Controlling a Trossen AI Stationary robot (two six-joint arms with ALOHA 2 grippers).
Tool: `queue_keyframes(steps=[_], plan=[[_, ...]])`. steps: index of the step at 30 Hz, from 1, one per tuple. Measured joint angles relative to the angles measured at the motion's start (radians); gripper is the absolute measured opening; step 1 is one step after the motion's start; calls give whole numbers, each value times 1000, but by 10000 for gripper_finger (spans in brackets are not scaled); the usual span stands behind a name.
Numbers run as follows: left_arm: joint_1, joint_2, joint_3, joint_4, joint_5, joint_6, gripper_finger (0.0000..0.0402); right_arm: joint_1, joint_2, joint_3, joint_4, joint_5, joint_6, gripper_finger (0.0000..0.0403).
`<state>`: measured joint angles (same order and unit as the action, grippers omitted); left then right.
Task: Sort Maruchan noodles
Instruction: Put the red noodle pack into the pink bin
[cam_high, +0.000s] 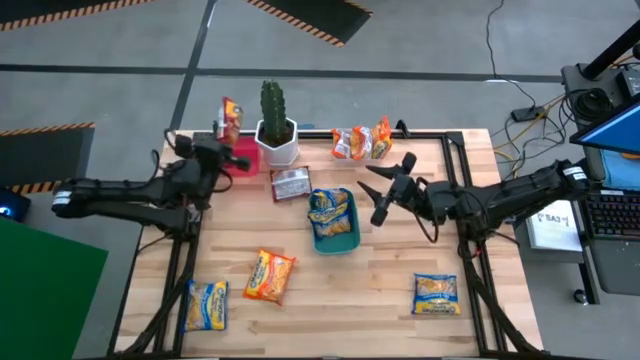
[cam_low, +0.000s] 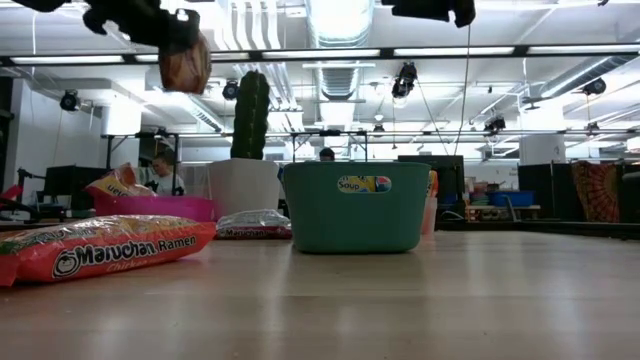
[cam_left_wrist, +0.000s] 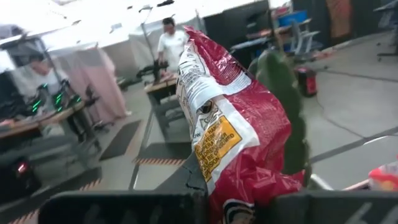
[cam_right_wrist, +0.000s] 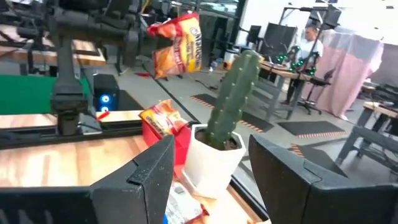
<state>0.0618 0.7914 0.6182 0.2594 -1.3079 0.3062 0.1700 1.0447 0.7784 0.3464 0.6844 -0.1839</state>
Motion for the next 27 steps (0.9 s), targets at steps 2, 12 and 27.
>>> queue_keyframes(steps=[2, 12, 27], plan=[[45, 8, -2, -86, 0, -89, 17, -8, 0, 0, -6, 0, -1, 194], [366, 118, -6, -494, 202, -552, 17, -20, -3, 0, -15, -2, -37, 194], [617, 285, -105, -347, 487, -610, 19, -22, -3, 2, -20, -2, -46, 196]])
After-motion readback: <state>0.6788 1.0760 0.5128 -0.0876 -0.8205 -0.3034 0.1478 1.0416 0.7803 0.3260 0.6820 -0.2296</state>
